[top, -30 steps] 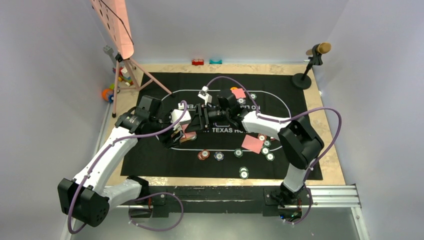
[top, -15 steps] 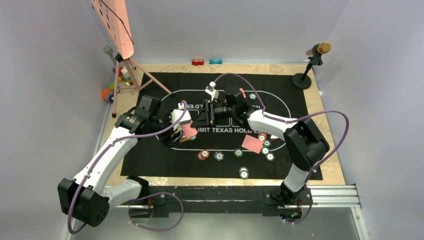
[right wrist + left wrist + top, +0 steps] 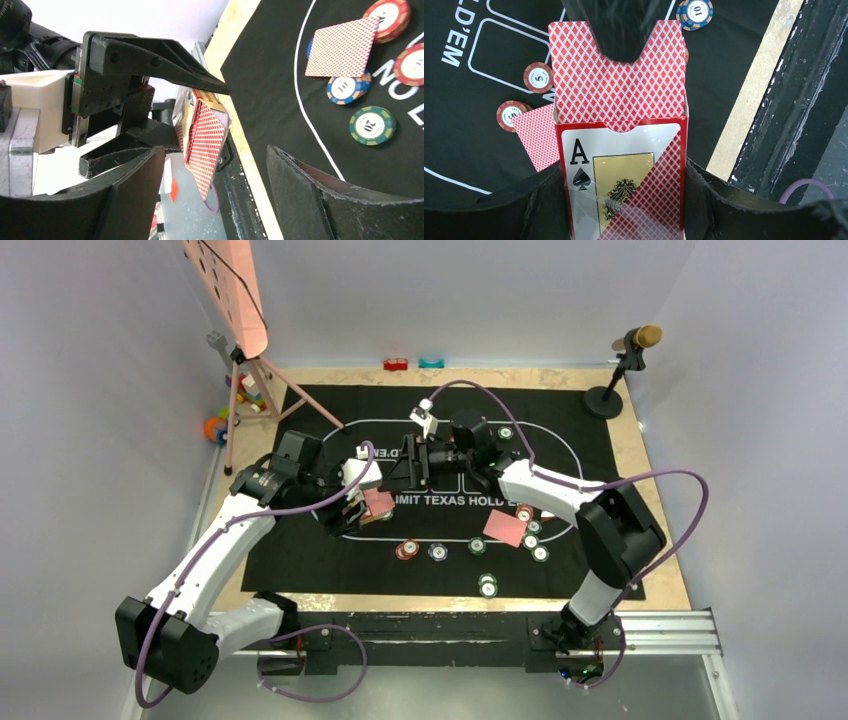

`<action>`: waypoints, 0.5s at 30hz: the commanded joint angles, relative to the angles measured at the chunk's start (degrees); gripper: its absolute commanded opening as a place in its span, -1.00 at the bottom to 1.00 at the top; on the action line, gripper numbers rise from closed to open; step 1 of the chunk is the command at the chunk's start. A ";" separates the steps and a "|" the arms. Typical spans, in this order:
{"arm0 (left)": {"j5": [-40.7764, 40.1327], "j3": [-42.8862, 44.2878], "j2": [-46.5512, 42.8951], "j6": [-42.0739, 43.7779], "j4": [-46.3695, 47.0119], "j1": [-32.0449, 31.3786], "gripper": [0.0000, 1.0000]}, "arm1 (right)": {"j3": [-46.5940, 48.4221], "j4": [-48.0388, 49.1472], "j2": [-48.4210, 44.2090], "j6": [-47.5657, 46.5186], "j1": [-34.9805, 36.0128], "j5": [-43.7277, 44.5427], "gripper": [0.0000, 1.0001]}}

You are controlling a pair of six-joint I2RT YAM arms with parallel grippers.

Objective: Distribute texas hold em gaming equipment

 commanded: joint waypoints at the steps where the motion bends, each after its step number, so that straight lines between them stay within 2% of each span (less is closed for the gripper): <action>1: 1.54 1.87 -1.25 -0.40 1.88 0.19 -0.02 | 4.37 -0.43 2.27 -2.39 2.53 -1.48 0.58; 7: 1.53 2.73 -0.96 -0.34 1.39 0.19 -0.03 | 6.75 -4.36 5.81 -4.16 3.46 -1.79 0.50; 15: 1.67 3.01 -0.67 -0.59 1.36 0.19 -0.03 | 5.01 -4.99 4.74 -4.17 1.71 -1.80 0.14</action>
